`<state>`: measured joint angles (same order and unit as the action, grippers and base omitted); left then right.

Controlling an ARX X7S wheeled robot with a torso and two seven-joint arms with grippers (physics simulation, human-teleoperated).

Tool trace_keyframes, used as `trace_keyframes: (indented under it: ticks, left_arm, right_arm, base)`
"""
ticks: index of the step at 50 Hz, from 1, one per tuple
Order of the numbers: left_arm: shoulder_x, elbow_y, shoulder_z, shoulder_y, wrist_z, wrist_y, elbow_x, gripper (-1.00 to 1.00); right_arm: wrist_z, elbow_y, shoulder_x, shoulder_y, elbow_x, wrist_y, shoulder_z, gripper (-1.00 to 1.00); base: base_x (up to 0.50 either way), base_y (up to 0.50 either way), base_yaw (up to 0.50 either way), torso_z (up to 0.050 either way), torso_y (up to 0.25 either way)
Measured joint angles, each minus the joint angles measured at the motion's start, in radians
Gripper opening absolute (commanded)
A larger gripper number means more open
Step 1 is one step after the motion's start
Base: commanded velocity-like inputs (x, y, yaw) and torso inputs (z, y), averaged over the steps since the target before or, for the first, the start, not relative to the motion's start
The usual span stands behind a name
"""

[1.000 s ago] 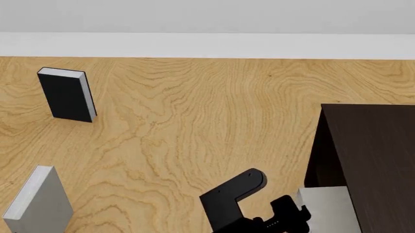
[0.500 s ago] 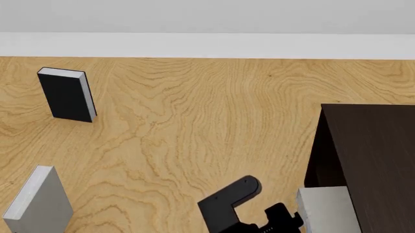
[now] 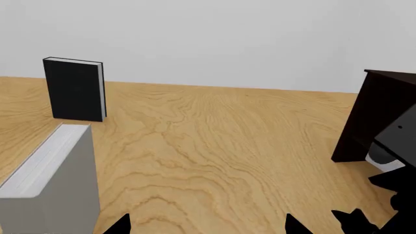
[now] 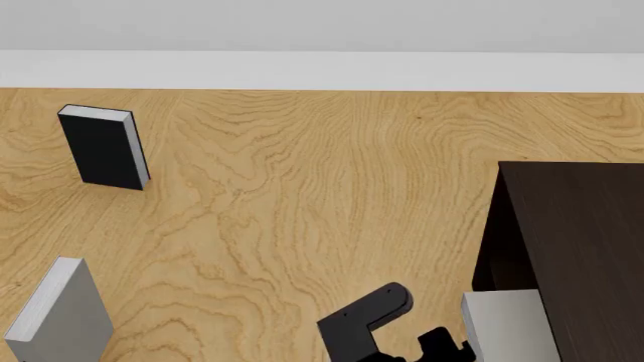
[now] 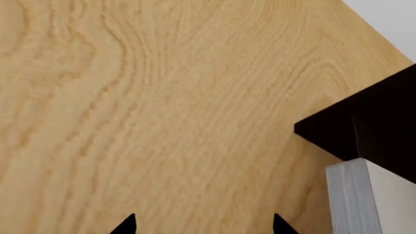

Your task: Pick up the book on the right and place it on the cabinet shelf.

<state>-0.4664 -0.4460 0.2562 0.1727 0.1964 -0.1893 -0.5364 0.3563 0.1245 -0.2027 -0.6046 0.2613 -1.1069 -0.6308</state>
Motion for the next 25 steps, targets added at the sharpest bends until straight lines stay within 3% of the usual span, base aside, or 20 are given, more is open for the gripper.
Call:
trace_keyframes:
  ticks: [25]
  left_arm:
    - [0.002, 0.024, 0.005, -0.008, -0.004, 0.010, 0.000, 1.00]
  right_arm:
    - [0.016, 0.034, -0.014, -0.002, 0.005, 0.009, 0.025, 1.00]
  base:
    - [0.00, 0.00, 0.00, 0.000, 0.000]
